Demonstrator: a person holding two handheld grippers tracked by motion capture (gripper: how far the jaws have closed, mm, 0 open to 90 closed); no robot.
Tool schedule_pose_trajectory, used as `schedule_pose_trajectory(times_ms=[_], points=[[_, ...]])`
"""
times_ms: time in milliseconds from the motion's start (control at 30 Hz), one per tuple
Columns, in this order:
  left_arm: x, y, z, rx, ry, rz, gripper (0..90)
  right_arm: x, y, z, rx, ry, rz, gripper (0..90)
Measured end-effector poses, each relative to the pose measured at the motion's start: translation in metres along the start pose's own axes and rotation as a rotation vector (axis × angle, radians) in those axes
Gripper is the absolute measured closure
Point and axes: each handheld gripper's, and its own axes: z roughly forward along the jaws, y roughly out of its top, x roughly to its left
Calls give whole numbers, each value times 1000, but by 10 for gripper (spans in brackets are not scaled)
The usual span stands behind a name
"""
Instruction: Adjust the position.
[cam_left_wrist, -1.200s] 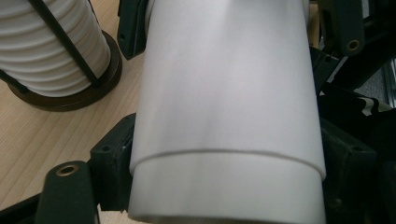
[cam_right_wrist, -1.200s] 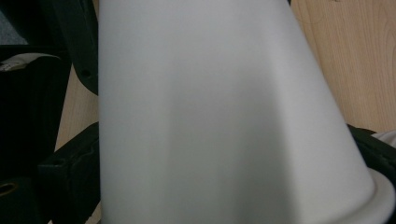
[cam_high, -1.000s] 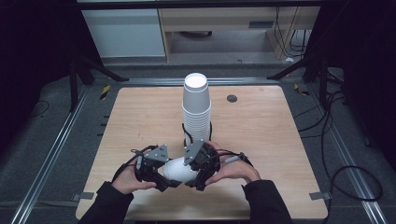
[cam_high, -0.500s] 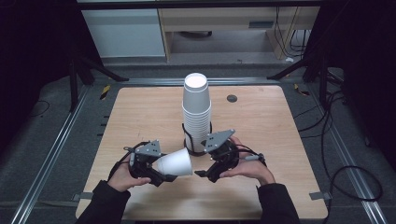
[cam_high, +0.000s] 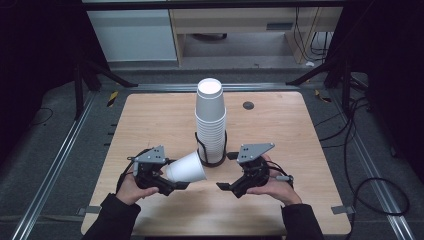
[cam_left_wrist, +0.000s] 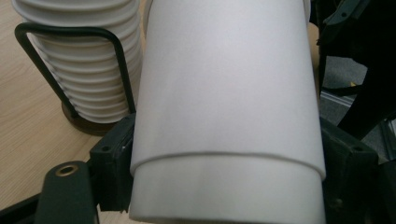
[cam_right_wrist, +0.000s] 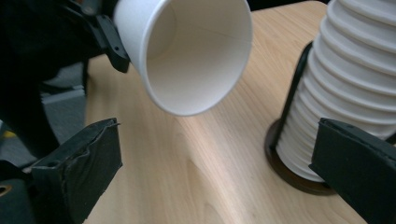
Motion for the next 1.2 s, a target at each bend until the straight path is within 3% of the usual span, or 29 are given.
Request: schedule_pose_trajectory(times_ms=[200,367,1200], points=[[-4,3,1,-35,-46,9,207,1,0,3,-80,93,38,15],[-9,6,2,-49,-74,25,207,3,2,7,-91,134,39,16],[-21,10,13,-61,-142,69,209,7,5,22,-134,228,53,27]])
